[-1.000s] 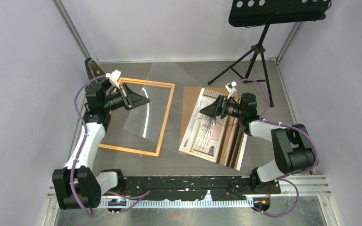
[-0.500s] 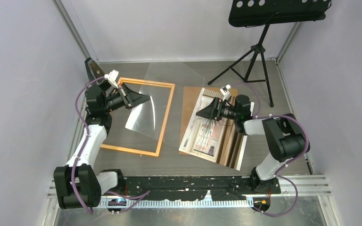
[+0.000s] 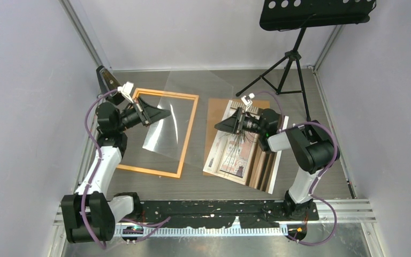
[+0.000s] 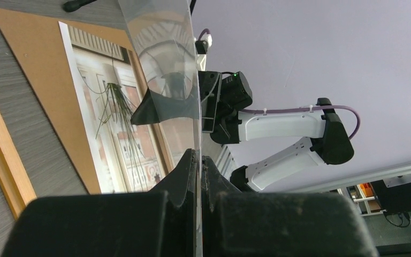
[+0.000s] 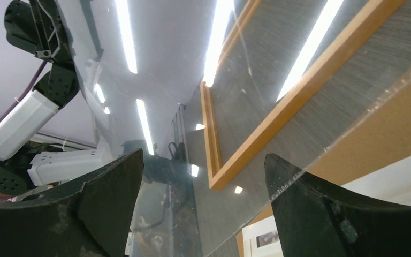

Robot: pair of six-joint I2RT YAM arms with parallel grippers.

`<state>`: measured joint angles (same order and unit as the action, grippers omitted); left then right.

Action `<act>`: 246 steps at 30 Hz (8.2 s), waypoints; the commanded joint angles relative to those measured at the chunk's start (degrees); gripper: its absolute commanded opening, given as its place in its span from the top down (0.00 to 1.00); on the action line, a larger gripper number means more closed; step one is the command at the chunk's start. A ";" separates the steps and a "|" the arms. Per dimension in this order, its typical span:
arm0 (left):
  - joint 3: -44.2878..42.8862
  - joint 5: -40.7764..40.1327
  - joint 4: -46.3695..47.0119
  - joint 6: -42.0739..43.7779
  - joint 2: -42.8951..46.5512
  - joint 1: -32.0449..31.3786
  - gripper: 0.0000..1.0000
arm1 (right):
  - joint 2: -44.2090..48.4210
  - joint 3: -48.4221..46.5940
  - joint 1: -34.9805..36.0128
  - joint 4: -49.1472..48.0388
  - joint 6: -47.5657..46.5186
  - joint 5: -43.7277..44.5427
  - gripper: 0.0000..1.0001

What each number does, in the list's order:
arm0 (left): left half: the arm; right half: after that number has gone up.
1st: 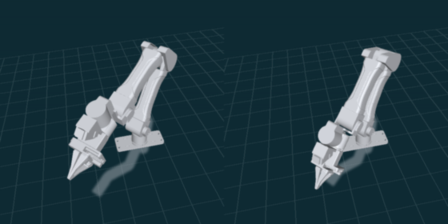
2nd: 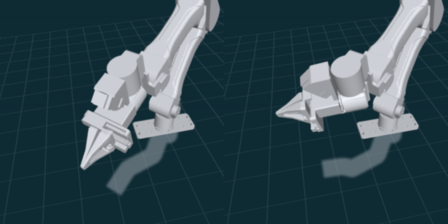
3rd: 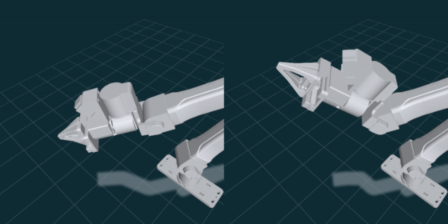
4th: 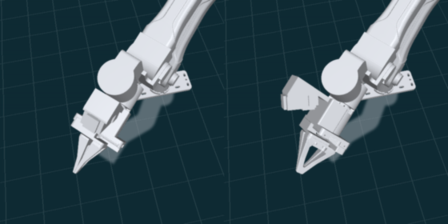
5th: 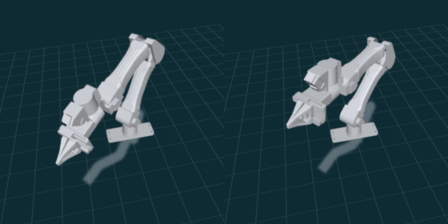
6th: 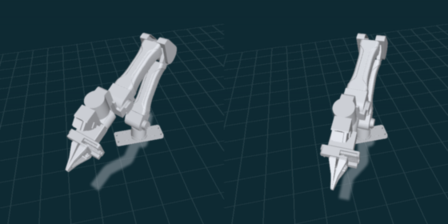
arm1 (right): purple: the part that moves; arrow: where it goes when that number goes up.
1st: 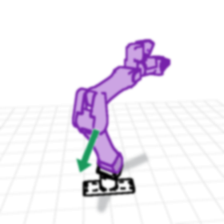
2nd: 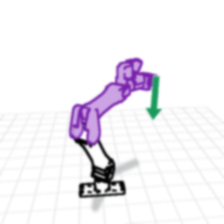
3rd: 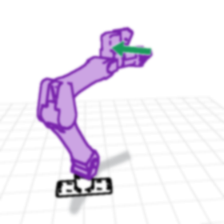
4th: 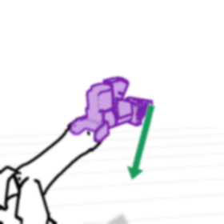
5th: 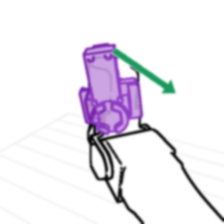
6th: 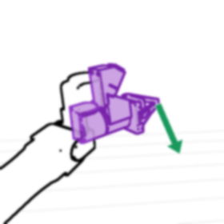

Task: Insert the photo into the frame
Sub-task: Move the photo frame to the center of the board, then place the photo frame item in the photo frame.

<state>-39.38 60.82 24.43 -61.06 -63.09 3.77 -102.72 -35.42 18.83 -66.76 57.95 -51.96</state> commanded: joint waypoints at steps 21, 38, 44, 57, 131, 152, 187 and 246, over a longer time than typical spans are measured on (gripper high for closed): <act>0.22 -1.30 -6.06 12.63 1.68 0.78 1.00 | 10.86 0.82 -6.03 -10.38 5.12 -2.16 0.47; -0.18 -3.74 -8.08 15.00 -0.27 0.67 1.00 | 11.72 0.16 -5.81 -13.86 9.14 -2.88 0.64; -0.10 -3.89 -8.10 15.18 -0.33 0.27 1.00 | 11.68 -0.45 -4.92 -13.56 9.18 -2.88 0.69; 0.44 -4.00 -7.37 15.00 0.00 0.00 1.00 | 11.57 -1.14 -4.20 -12.65 8.84 -3.08 0.83; -25.68 -39.25 -76.82 80.25 -32.31 30.86 0.05 | -2.84 -25.20 15.01 9.72 11.56 14.04 0.94; -19.47 -37.24 -77.53 81.40 -29.97 28.32 0.17 | 1.39 -22.26 15.03 14.60 5.91 14.78 0.94; -22.86 -25.56 -88.24 91.11 -30.11 15.83 0.13 | 3.06 -18.62 8.29 17.54 3.50 12.81 0.94; -23.66 -30.27 -72.85 72.25 -19.35 19.08 0.01 | -16.39 -28.21 10.72 5.63 16.84 7.91 0.94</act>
<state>-63.40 29.54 -50.35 12.03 -83.50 22.63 -119.55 -61.52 29.17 -58.22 75.90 -42.78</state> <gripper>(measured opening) 0.992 0.065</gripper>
